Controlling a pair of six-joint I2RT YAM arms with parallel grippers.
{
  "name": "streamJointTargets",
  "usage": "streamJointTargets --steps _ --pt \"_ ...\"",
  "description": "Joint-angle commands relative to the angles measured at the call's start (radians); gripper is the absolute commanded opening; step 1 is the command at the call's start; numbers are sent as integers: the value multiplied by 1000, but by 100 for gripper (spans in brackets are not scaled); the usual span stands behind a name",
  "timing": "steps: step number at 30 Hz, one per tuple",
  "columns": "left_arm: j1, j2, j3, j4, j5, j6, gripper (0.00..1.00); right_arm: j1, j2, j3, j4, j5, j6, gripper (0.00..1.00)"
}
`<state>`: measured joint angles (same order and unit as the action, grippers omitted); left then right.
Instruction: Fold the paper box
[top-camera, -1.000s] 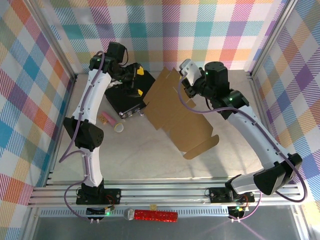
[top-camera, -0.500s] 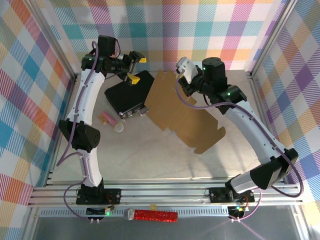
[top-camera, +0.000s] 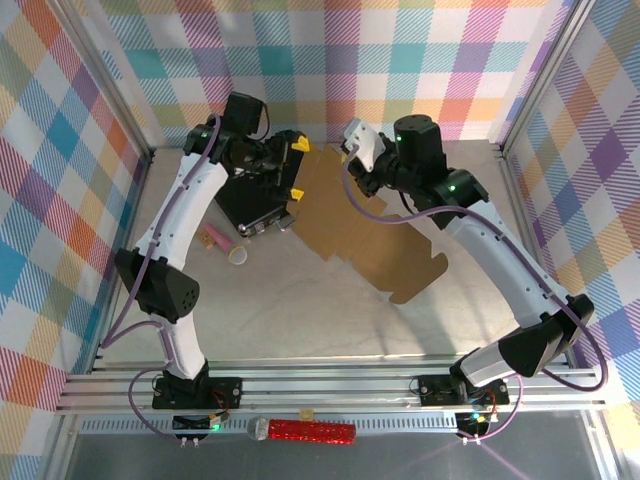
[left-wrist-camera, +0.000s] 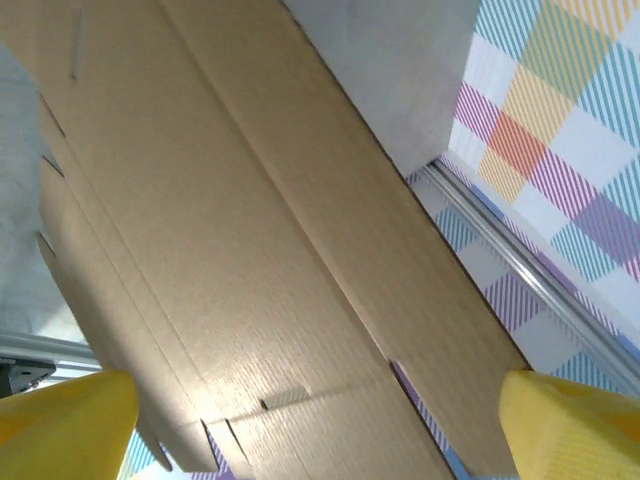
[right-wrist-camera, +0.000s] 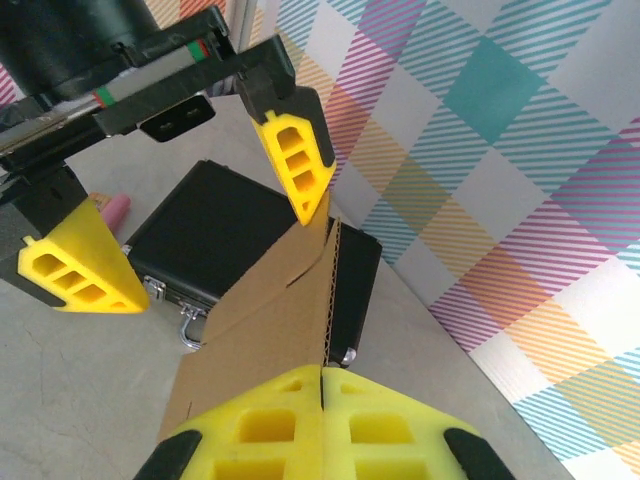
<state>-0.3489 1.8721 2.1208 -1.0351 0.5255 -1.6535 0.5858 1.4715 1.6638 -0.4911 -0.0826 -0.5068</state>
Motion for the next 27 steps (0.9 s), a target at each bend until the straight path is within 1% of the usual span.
streamJointTargets --steps 1,2,5,6,8,11,18,21,23,25,27 --pt "39 9 5 -83 -6 -101 95 16 3 32 -9 6 -31 0" --pt "49 3 4 -82 -25 -114 96 21 1 32 -13 7 -32 0" --pt "63 -22 -30 26 -32 -187 98 30 -2 29 -20 8 -33 0" --pt "64 -21 -15 26 -44 -198 99 34 -3 27 -21 13 -35 0" --pt "63 -4 46 -20 -56 -198 100 40 -4 27 -23 14 -36 0" --pt "61 25 121 -82 -41 -188 100 49 -2 32 -21 17 -39 0" --pt "35 29 110 -118 -12 -155 100 70 9 50 -22 17 -54 0" --pt "31 40 94 -95 6 -148 100 81 13 55 -26 18 -61 0" --pt "29 50 96 -95 11 -136 98 82 15 54 -23 20 -61 0" --pt "26 46 82 -96 6 -125 91 82 13 51 -24 23 -61 0" --pt "22 29 39 -70 6 -127 82 83 10 44 -21 27 -61 0"
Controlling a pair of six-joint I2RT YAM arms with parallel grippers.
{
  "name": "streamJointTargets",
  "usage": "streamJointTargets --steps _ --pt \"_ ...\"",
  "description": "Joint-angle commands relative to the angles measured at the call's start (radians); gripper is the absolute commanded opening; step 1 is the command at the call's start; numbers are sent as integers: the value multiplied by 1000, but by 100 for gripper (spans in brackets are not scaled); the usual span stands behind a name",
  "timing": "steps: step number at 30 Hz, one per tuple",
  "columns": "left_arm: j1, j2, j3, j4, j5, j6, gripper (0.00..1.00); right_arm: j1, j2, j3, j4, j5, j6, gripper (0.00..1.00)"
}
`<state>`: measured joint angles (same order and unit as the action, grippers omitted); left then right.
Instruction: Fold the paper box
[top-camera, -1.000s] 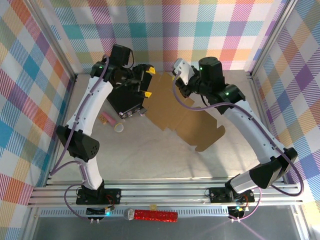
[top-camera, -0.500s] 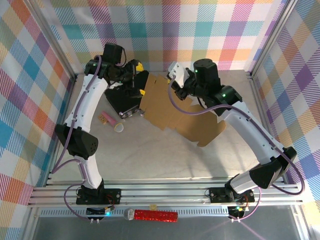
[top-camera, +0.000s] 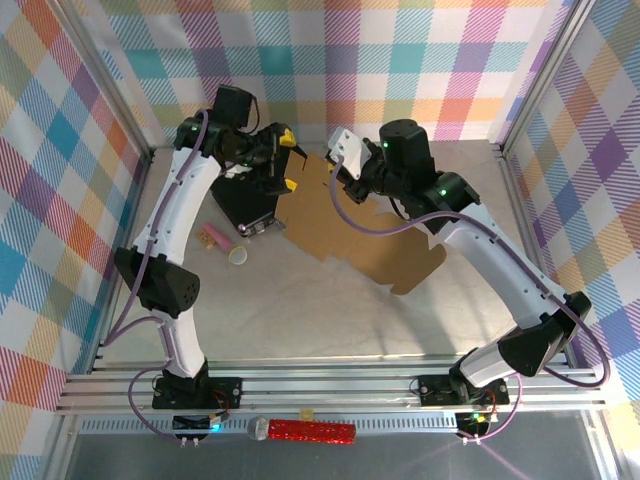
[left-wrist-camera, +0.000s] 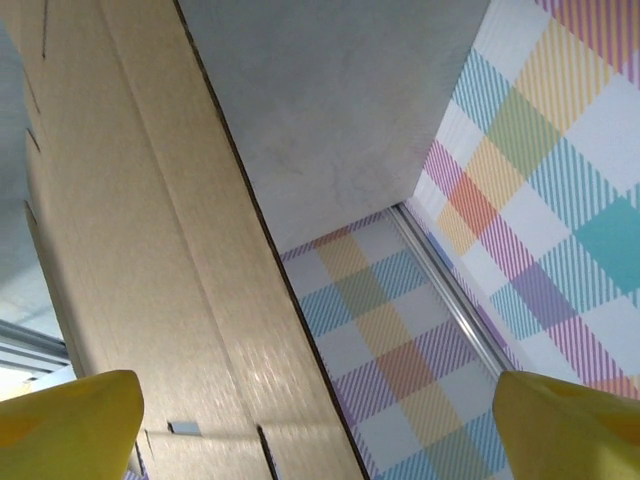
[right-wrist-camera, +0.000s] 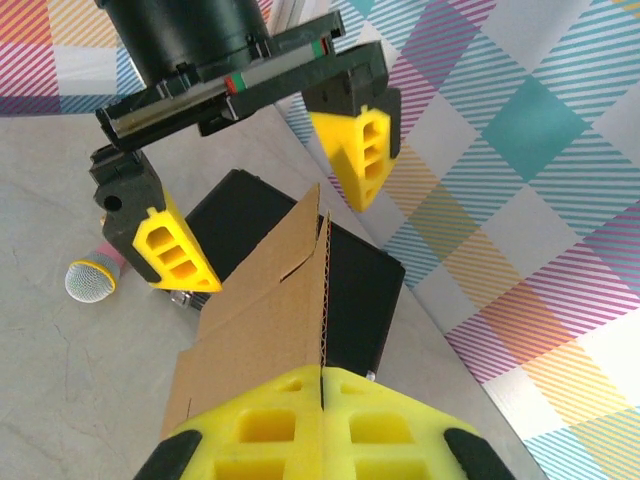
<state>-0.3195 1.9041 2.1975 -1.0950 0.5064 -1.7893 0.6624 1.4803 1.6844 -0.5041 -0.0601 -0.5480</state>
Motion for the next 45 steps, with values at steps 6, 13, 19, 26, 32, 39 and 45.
streamJointTargets --steps 6,13,19,26,32,39,45 --pt "-19 -41 -176 79 32 -24 64 6 -11 6 -5 10 -17 0" --pt "-20 -56 -211 107 3 -50 44 7 -25 -16 1 26 -11 0" --pt "-20 -59 -211 115 -12 -71 17 5 -50 -56 17 53 11 0" --pt "-22 -53 -129 90 -92 -84 0 3 -85 11 -20 155 274 46" --pt "-64 -31 -47 68 -193 -88 0 -18 -84 205 -371 264 1193 73" --pt "-126 -19 -56 122 -254 -120 0 -54 -92 34 -172 -48 2178 84" --pt "-155 -17 -51 140 -286 -113 0 -111 -15 39 -137 -139 2433 74"
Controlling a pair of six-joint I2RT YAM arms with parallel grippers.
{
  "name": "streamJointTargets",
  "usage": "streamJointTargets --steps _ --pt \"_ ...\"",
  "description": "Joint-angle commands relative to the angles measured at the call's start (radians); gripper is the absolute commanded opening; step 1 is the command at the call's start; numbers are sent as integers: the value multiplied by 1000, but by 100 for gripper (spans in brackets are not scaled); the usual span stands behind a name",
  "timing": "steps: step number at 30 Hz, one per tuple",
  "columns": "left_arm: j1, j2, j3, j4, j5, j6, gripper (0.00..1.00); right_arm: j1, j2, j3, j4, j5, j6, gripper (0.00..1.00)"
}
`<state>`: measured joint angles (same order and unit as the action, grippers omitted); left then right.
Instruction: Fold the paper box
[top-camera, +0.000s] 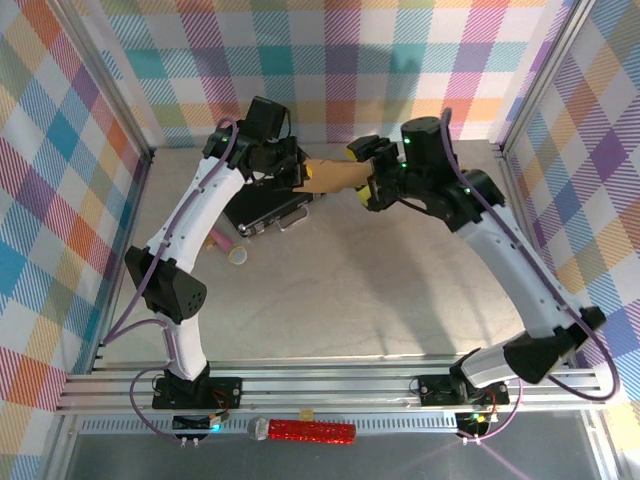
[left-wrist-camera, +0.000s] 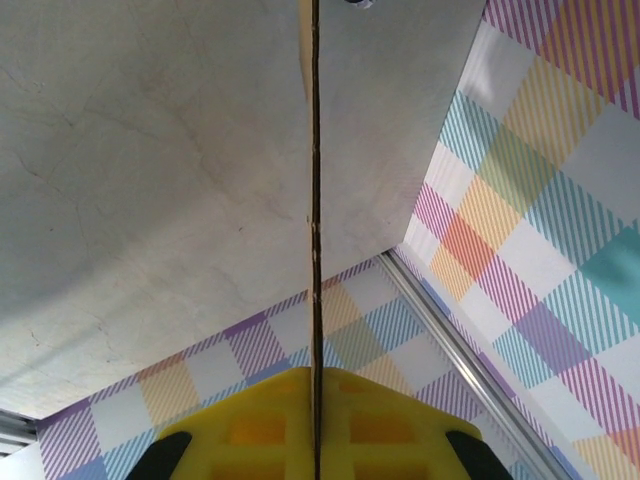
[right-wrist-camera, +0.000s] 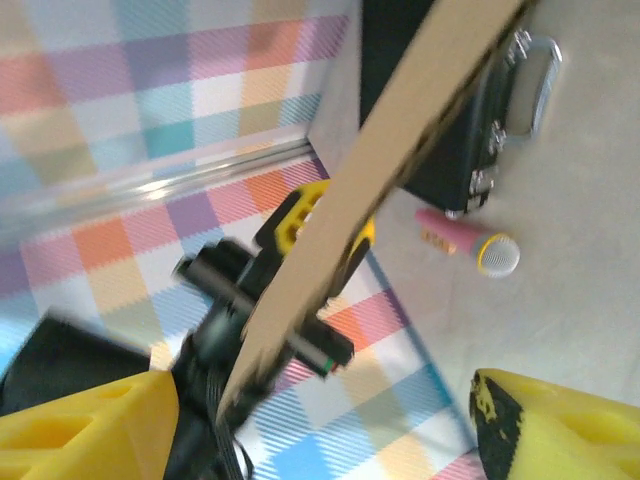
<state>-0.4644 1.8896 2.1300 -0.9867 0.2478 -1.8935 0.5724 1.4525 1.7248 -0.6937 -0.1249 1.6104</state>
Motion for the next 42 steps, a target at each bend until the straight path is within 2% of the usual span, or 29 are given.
streamJointTargets --steps 1,5,8,11,12,13,14,17,19,23,30,37,40,42 --pt "-14 -3 15 31 -25 -6 0 -28 20 0 62 -62 276 70" --pt "-26 -15 4 22 -32 12 0 -63 40 -1 74 -35 275 57" --pt "-36 -33 -13 29 -54 27 0 -93 34 -41 98 -47 295 41" --pt "-46 -37 -7 37 -65 60 0 -113 19 -82 133 -64 320 8" --pt "-48 -41 -13 48 -65 74 6 -121 13 -93 140 -74 326 0" --pt "-48 -49 -22 55 -68 89 27 -133 7 -105 151 -89 335 0" --pt "-47 -60 -41 59 -72 95 42 -146 -3 -119 169 -105 346 0" --pt "-25 -120 -179 135 -64 81 65 -195 -35 -173 217 -160 392 0" --pt "-1 -150 -291 222 -48 53 75 -227 -54 -198 235 -200 416 0" --pt "41 -155 -424 364 -4 -4 78 -270 -75 -214 232 -258 442 0" --pt "66 -76 -468 529 24 -83 80 -299 -95 -223 206 -333 476 0" --pt "69 -52 -444 607 -48 -108 83 -323 -114 -208 152 -372 464 0" --pt "75 -94 -465 631 -86 -117 85 -331 -124 -197 119 -381 451 0" --pt "74 -142 -482 628 -118 -121 91 -335 -135 -199 117 -379 454 0"
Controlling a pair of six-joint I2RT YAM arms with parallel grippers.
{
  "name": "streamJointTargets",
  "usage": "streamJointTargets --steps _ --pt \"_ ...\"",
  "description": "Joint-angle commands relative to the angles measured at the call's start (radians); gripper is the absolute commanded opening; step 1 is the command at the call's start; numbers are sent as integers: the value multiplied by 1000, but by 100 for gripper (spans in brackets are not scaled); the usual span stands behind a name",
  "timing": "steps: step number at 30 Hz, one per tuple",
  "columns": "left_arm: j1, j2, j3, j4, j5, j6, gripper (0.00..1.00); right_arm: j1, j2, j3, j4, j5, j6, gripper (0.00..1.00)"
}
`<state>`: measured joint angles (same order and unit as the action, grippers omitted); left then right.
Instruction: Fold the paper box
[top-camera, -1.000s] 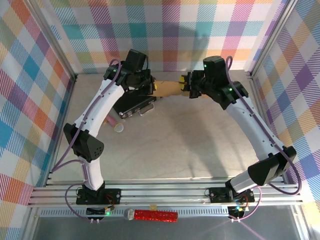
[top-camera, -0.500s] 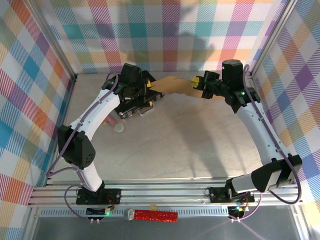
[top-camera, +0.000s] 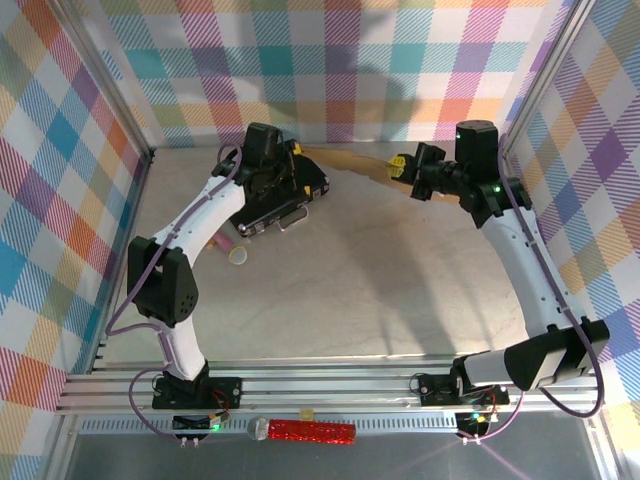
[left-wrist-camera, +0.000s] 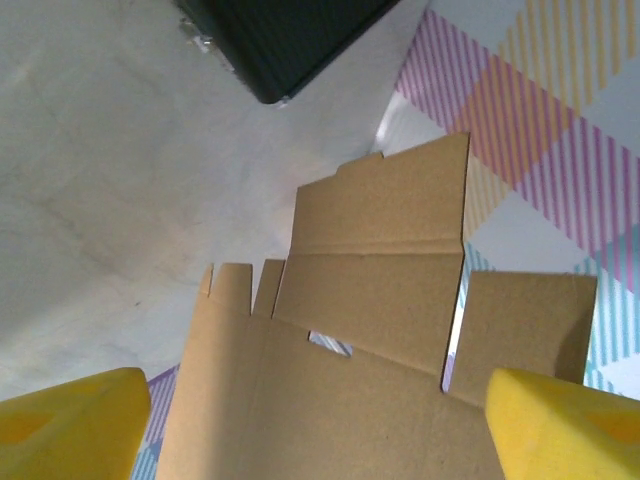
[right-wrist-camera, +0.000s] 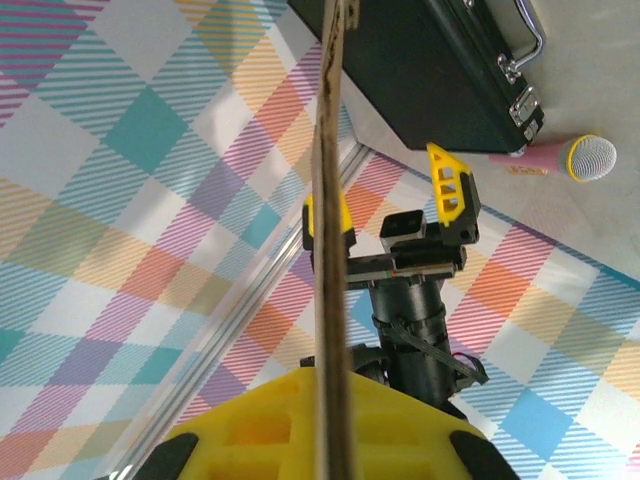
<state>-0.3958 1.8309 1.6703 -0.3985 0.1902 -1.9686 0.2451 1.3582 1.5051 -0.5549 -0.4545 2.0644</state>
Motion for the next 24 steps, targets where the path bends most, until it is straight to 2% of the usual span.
streamJointTargets --steps 1,6,9,13,16,21,23,24 --pt "5 -102 -23 27 -67 -40 91 -7 -45 23 -23 -51 5 0" --pt "-11 -214 -46 -120 -74 -45 91 -7 -69 47 -71 -81 25 0" --pt "-24 -269 -85 -118 -111 -78 92 -9 -85 54 -112 -97 17 0" --pt "-35 -252 -64 -122 -54 -92 90 -9 -105 29 -110 -111 25 0" --pt "-60 -246 -69 -158 -14 -106 83 -10 -116 18 -104 -119 33 0" --pt "-85 -261 -108 -178 -26 -113 70 -12 -143 -9 -84 -129 55 0" --pt "-87 -250 -106 -176 -29 -113 60 -15 -153 -16 -88 -133 59 0" --pt "-88 -247 -102 -175 -37 -112 49 -16 -158 -18 -97 -134 56 0"
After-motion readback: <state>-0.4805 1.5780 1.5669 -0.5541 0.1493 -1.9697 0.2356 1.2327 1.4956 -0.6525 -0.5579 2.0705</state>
